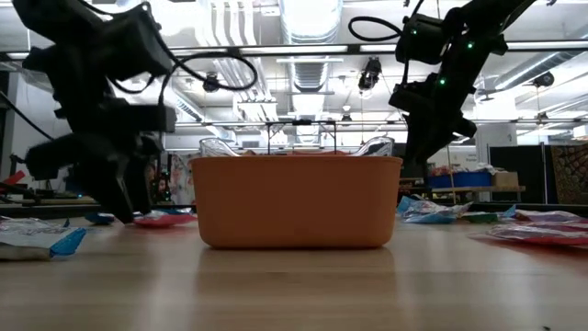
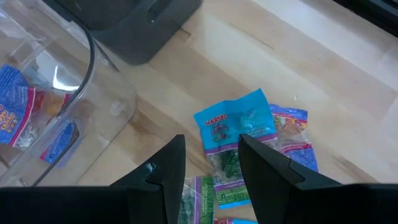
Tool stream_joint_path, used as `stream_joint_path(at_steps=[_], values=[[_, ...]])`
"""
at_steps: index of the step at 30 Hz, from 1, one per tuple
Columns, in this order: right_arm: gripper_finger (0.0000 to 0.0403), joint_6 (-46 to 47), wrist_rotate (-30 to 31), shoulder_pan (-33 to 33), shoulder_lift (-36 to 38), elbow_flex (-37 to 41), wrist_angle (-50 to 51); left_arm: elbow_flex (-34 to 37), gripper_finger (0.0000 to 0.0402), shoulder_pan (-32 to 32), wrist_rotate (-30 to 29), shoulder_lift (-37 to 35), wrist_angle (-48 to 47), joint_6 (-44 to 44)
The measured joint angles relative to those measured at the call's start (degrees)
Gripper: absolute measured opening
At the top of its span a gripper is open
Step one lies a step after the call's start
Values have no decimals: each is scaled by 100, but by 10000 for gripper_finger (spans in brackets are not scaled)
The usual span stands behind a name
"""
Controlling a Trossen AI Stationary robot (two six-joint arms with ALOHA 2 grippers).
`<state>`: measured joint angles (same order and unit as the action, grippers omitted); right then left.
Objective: Sort candy
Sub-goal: Put the red candy into the black transparent bin
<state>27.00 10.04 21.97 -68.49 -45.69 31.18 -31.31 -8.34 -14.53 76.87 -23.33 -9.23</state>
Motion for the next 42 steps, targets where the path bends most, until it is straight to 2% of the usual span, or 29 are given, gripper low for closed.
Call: stream_joint_path(at_steps=[4,9,14,20,22,25,32,42], values=[[141,0,0,0,0,-2,-1,-20,208,0,-217,293,45,-1],[141,2,2,0,0,-1,-4,-33,194,2,-167,509,39,-36],[141,2,2,1,0,0,-7,-33,134,15,-104,559,67,-150],[141,4,2,-63,0,-1,-8,-18,25,28,-243,557,66,-195],[141,4,2,-120,0,-2,-9,-16,8,35,-241,557,60,-221],[141,7,2,-224,0,-2,-7,-14,8,26,-65,468,19,-224],[141,128,2,-467,0,-2,-3,30,0,13,614,-401,-618,-343],[141,197,22,-585,2,0,-5,17,0,13,377,-2006,-778,-266]])
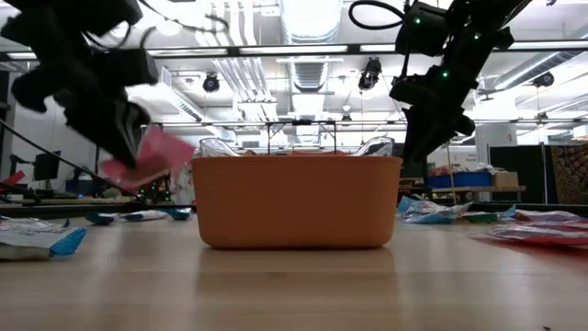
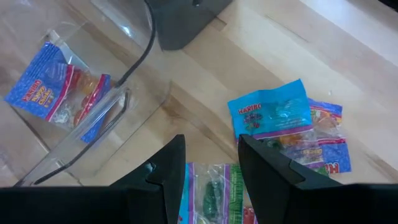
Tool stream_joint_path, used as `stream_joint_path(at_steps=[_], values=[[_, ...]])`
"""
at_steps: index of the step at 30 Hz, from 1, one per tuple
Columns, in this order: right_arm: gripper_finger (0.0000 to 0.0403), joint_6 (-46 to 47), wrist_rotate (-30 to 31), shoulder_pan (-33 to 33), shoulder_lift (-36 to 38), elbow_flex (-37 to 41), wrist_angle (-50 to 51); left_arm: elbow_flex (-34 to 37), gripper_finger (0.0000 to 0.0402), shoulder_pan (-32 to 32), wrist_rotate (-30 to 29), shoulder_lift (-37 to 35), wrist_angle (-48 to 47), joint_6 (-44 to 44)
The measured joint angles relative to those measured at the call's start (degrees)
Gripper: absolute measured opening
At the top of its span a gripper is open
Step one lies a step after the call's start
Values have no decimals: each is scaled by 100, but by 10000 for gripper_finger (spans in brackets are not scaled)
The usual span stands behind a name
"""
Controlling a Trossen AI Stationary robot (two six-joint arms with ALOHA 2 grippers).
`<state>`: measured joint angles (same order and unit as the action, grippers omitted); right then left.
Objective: Sort candy
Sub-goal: Put the red candy into the black transparent bin
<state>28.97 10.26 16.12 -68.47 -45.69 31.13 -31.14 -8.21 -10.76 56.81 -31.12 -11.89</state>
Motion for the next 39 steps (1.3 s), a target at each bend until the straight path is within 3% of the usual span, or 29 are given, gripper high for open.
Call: stream_joint_path(at_steps=[12,20,26,32,39], values=[[141,2,20,0,7,-2,-13,-12,0,104,-846,-1125,449,623],[141,46,22,0,7,-2,-17,-22,0,986,-896,-1042,1537,1642],[141,48,26,0,7,-2,-18,-22,0,2100,80,-585,2851,2323],[141,61,28,0,7,-1,-17,-185,0,3116,1182,302,3962,2495],[141,61,44,0,7,-1,-19,-1044,0,3681,1331,1546,3995,2594]])
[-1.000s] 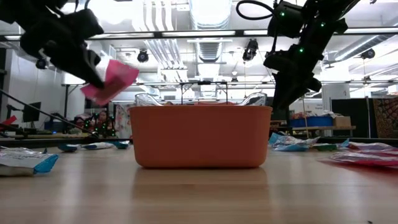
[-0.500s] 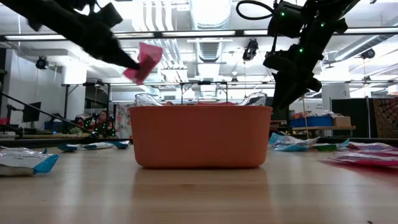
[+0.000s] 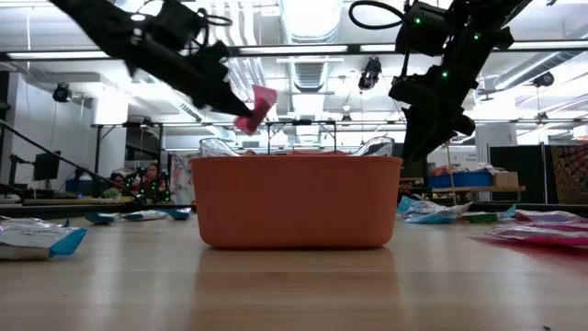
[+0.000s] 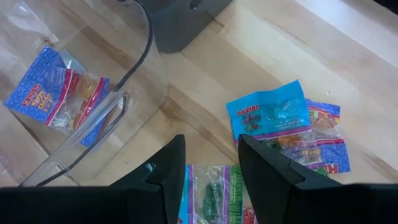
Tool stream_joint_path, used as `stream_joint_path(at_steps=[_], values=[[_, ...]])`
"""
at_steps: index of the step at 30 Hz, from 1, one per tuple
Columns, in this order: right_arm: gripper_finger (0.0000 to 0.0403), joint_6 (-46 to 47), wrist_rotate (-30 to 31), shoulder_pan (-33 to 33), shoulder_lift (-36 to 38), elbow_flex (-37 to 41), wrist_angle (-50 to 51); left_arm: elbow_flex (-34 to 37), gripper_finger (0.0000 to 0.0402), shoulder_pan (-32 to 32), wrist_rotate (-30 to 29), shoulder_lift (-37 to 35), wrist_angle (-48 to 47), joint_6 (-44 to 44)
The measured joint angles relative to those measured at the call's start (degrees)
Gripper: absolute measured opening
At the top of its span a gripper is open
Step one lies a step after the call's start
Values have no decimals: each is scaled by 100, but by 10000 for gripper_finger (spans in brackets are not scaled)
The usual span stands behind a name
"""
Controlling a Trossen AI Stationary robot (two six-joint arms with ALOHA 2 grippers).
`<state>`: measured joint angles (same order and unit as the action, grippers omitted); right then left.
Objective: Sort candy
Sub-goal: Put the red candy into the black transparent bin
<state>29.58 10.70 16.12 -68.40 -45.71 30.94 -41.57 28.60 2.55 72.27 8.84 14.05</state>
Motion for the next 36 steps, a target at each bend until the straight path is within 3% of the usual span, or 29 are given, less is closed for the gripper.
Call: stream_joint_path(at_steps=[7,13,19,30,36], values=[[141,0,3,0,0,-1,0,-787,0,212,155,997,-287,314],[141,-2,4,0,0,1,1,-910,0,218,156,1381,-344,327],[141,-2,11,0,0,-1,0,-907,12,218,161,1471,-337,305],[141,0,18,0,1,0,0,-910,78,216,161,1451,-344,238],[141,0,121,0,1,1,0,-906,86,186,159,1400,-564,173]])
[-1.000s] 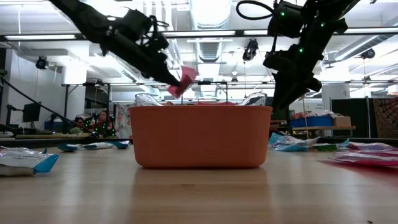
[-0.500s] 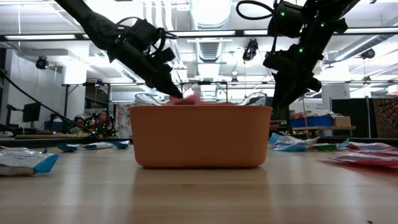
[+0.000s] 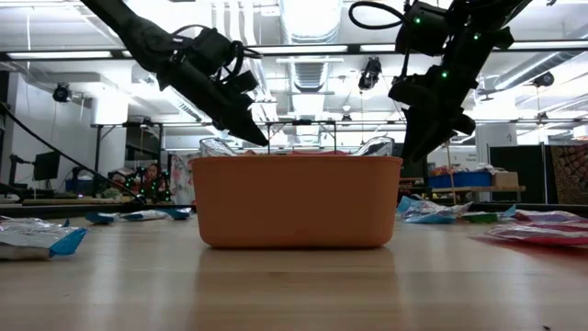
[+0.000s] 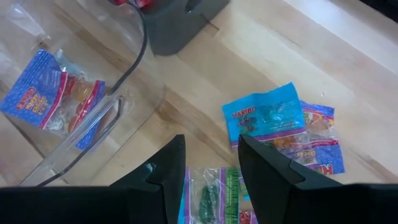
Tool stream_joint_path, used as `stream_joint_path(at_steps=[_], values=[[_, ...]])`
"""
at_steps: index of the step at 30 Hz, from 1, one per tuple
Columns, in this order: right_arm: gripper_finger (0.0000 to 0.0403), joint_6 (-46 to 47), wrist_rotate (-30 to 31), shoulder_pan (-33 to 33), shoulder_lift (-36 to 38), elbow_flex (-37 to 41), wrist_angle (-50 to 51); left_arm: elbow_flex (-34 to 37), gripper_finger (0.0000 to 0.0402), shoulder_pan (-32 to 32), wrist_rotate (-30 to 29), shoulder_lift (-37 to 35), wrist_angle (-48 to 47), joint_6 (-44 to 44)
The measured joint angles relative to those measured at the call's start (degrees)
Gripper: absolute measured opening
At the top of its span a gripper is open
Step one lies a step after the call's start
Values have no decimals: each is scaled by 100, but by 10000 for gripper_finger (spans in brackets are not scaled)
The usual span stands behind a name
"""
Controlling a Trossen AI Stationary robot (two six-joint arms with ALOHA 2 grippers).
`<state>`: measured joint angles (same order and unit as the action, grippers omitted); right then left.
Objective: Sort candy
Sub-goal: Put the red candy into the black transparent bin
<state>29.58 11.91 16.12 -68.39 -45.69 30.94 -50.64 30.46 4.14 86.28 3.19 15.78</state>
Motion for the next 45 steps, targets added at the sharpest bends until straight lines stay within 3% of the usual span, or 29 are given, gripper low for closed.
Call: stream_joint_path(at_steps=[6,14,22,28,35,45], values=[[141,0,11,2,1,0,2,3,86,-225,-3,-299,-231,-147],[141,289,-282,-10,24,-2,61,75,79,-921,-2,-1362,-1049,-528],[141,1078,-1002,-409,92,-1,314,876,75,-1993,-21,-2438,-1090,-1157],[141,2044,-1412,-922,95,0,1328,1360,75,-2722,-61,-3004,-850,-1615],[137,3132,-2034,-1489,95,0,2367,1459,75,-3121,-63,-3329,-825,-1750],[135,4303,-2591,-2529,93,0,2608,1402,75,-3124,-72,-3267,-836,-1632]])
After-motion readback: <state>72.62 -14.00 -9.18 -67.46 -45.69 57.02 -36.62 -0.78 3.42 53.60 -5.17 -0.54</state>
